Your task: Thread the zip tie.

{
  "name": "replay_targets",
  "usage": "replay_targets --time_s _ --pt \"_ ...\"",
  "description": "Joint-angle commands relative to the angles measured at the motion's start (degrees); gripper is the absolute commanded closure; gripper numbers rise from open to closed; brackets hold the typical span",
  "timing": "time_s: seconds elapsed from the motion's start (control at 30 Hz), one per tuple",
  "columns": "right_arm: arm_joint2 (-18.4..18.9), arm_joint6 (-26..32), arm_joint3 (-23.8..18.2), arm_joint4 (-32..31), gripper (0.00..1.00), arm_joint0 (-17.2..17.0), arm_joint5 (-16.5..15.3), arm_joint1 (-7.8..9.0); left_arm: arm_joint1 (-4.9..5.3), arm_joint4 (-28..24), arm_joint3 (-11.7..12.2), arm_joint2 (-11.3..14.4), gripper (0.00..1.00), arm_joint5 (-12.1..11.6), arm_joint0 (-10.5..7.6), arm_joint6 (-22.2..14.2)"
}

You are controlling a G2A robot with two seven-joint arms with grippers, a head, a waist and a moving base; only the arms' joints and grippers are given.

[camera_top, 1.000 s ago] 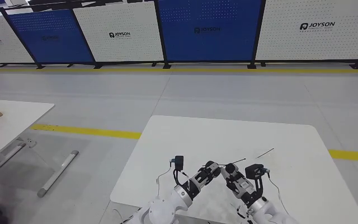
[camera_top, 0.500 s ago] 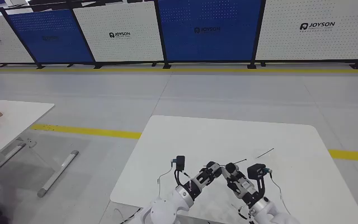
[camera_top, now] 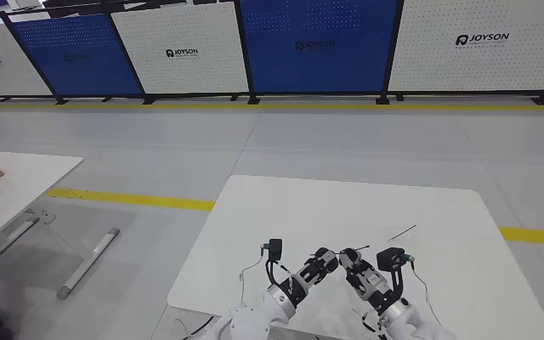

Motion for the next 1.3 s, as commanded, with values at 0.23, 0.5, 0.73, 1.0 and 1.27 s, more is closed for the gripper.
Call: replay_targets --time_s 0.23,0.5,0.73,1.0,1.27 --pt "-0.2 0.1 0.3 0.0 1.00 0.3 0.1 0.08 -0.02 -0.3 -0.1 0.0 1.00 -1.1 0.13 0.0" --pt "-0.8 0.6 0.9 -0.3 1.00 0.8 0.2 0.10 0.04 -0.7 -0.2 -0.1 1.00 -3.8 0.55 -0.4" --pt "-1.0 0.9 1.2 -0.5 1.00 1.0 0.2 0.16 0.15 -1.1 -1.1 -0.2 1.00 -5.6 0.98 -1.2" --pt "-1.1 1.0 1.4 -0.8 1.00 1.1 0.2 0.27 0.44 -0.7 -3.0 -0.5 1.00 -7.1 2.12 -2.5" --pt "-1.2 0.9 1.7 -1.2 1.00 1.3 0.3 0.34 0.88 0.4 -6.3 -1.0 1.00 -8.8 3.96 -3.7"
